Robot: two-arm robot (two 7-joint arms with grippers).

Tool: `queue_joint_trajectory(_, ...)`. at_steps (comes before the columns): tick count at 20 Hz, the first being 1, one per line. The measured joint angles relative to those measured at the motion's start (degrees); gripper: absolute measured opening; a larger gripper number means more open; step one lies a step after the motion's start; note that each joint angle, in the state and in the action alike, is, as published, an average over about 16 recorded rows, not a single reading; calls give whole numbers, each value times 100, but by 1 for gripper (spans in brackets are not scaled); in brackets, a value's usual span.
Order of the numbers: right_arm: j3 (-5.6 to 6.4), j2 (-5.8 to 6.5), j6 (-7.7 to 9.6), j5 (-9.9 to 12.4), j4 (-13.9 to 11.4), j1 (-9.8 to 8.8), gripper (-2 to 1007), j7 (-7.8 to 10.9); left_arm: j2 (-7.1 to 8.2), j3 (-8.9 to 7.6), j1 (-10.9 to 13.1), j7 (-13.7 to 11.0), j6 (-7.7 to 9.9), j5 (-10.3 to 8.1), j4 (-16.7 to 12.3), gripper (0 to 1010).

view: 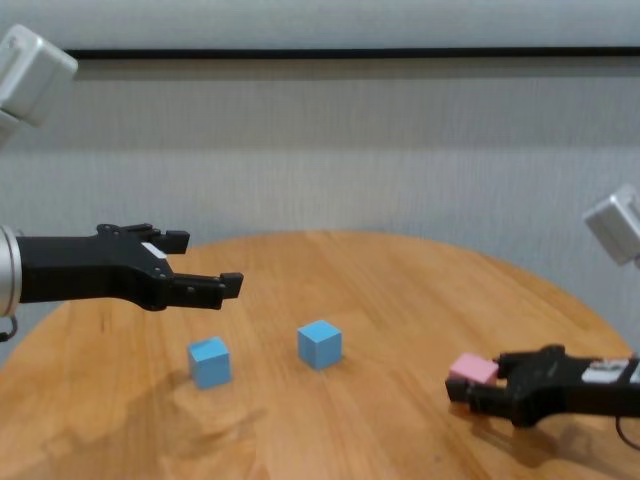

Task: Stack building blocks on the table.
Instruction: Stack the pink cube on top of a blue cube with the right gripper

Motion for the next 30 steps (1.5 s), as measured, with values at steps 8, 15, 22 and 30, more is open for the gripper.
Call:
queue_joint_trajectory(8, 35, -74, -33, 25, -236, 160, 371, -104, 0, 0, 0, 0, 0, 0, 0, 999)
queue_joint_trajectory(15, -42, -365, -10, 13, -232, 357, 372, -249, 0, 0, 0, 0, 0, 0, 0, 999)
queue_joint_trajectory(22, -197, -684, 211, -84, -202, 447, 372, -474, 0, 0, 0, 0, 0, 0, 0, 1000)
queue_joint_trajectory(30, -271, -939, 415, -199, -64, 483, 371, -696, 0, 0, 0, 0, 0, 0, 0, 1000)
